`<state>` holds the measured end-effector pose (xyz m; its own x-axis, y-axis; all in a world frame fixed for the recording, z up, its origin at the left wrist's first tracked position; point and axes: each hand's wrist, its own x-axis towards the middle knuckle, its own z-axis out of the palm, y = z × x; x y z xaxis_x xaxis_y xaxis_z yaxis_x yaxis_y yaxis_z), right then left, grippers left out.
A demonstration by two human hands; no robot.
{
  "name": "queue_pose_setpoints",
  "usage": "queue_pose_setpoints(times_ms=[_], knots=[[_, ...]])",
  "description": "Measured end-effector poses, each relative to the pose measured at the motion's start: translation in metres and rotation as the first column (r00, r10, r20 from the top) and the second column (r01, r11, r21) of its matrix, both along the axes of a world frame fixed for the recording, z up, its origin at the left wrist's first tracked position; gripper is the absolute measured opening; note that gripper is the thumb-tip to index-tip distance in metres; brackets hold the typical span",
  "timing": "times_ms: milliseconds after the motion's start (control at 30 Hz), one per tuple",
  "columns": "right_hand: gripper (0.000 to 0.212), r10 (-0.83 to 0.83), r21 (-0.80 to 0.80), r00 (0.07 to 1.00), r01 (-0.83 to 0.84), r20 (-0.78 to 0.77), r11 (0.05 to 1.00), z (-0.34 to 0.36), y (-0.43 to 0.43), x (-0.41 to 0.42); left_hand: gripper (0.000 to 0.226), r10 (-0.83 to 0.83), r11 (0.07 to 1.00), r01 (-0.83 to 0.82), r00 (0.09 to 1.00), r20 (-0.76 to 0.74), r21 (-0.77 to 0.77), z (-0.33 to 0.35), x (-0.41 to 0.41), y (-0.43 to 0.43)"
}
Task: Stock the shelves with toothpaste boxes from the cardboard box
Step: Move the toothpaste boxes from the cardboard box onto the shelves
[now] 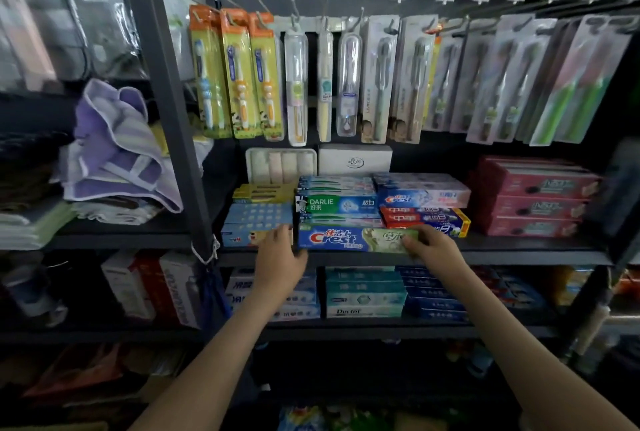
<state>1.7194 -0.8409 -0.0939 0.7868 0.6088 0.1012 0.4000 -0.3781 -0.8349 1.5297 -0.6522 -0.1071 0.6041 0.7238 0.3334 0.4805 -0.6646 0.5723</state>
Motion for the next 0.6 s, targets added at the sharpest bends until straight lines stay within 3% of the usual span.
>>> queue_pose_setpoints(times_ms=[33,67,100,167,233,333,467,600], knots=[[0.028,0.013,0.017,0.999,-0.013,-0.031,1.000,-0.001,0.002,0.003,0.032,0.013,0.969,0.008,0.996,0.085,-0.246,0.002,0.004,-0.002],[0.029,0.024,0.033,0.998,-0.022,-0.064,0.999,-0.004,0.005,0.006,0.023,0.037,0.877,0.051,0.984,0.175,-0.478,0.003,0.009,-0.005],[0.028,0.029,0.045,0.995,-0.025,-0.094,0.999,-0.006,0.006,0.007,0.020,0.087,0.772,0.100,0.961,0.261,-0.628,0.001,0.013,-0.007],[0.023,0.031,0.057,0.990,-0.024,-0.140,0.998,-0.010,0.009,0.007,0.022,0.223,0.621,0.167,0.899,0.377,-0.766,-0.005,0.021,-0.013],[0.022,0.040,0.074,0.984,-0.028,-0.175,0.997,-0.017,0.012,0.010,0.032,0.351,0.519,0.226,0.823,0.447,-0.824,-0.004,0.025,-0.019],[0.028,0.031,0.102,0.969,-0.006,-0.245,0.995,-0.026,0.015,0.013,0.050,0.450,0.437,0.321,0.731,0.513,-0.840,-0.003,0.026,-0.026],[0.036,-0.013,0.187,0.944,0.079,-0.331,0.979,-0.035,0.020,0.007,0.039,0.534,0.446,0.343,0.639,0.553,-0.827,-0.011,0.028,-0.037],[0.032,-0.078,0.247,0.929,0.176,-0.362,0.953,-0.041,0.021,0.003,0.039,0.580,0.446,0.311,0.613,0.536,-0.839,-0.021,0.031,-0.044]])
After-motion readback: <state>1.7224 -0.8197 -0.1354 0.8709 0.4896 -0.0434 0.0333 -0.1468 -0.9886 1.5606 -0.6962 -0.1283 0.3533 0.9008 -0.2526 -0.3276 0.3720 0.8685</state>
